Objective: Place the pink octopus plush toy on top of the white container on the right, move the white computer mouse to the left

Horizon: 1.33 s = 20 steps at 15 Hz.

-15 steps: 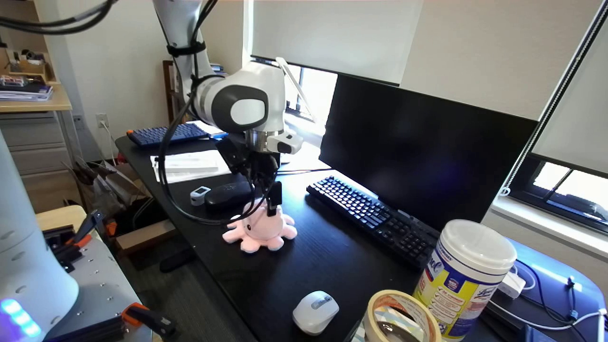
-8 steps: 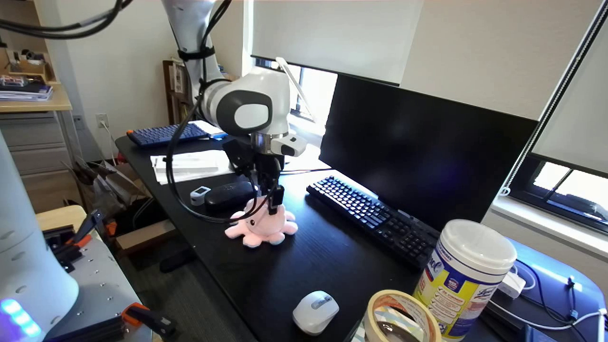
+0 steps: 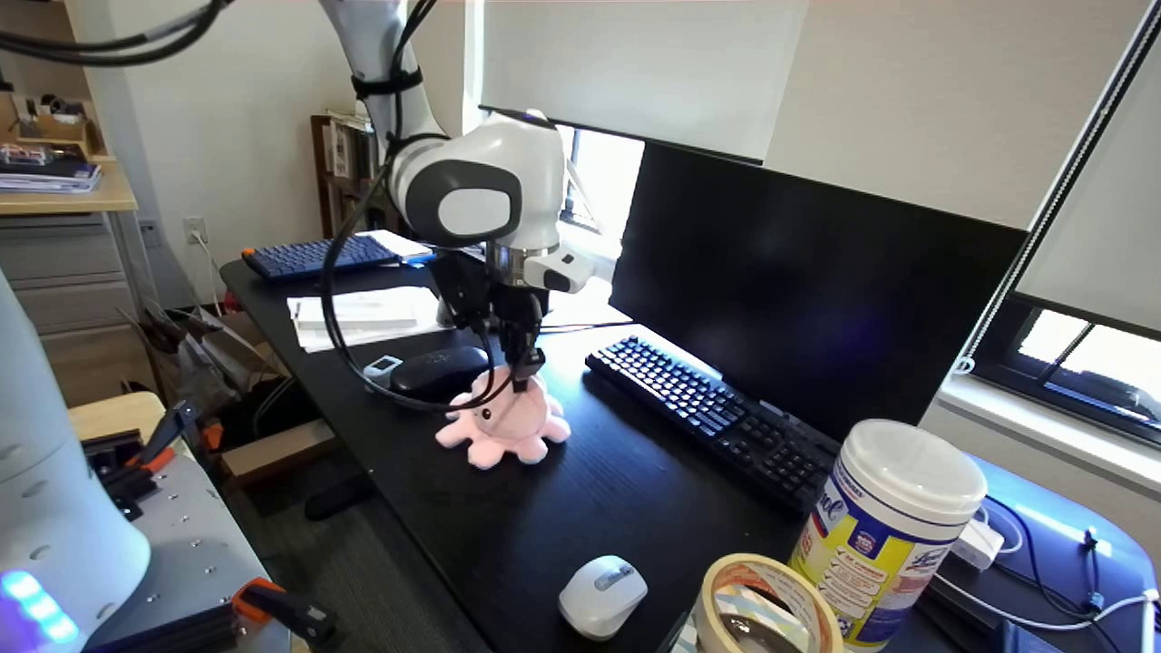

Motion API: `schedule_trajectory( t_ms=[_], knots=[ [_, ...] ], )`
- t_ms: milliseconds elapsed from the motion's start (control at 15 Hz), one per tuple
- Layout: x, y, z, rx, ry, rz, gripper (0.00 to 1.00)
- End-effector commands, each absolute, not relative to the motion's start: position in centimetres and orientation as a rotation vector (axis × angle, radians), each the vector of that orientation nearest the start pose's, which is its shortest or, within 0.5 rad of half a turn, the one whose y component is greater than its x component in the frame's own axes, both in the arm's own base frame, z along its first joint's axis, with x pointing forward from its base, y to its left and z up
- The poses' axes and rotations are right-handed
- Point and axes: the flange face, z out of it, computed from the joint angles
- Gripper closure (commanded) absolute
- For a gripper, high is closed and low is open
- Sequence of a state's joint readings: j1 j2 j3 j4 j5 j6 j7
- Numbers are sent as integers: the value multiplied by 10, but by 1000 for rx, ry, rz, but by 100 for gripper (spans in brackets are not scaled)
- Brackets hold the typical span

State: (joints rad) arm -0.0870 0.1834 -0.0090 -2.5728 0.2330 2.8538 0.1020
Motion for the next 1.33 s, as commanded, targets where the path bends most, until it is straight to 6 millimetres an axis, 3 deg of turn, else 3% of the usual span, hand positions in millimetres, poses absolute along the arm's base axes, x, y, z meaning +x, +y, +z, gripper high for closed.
schedule_trajectory(
  t_ms=[0,267,467,667,800,1067,1267],
  knots=[
    [430,-80,249,-3002,587,-136,98],
    [415,-135,317,-3122,549,-57,98],
    [410,-181,385,-3208,474,-50,98],
    [412,-223,459,-3278,388,-58,98],
    [420,-252,496,-3292,305,-81,98],
    [436,-310,546,-3271,246,-272,98],
    [447,-352,560,-3234,236,-384,98]
  ],
)
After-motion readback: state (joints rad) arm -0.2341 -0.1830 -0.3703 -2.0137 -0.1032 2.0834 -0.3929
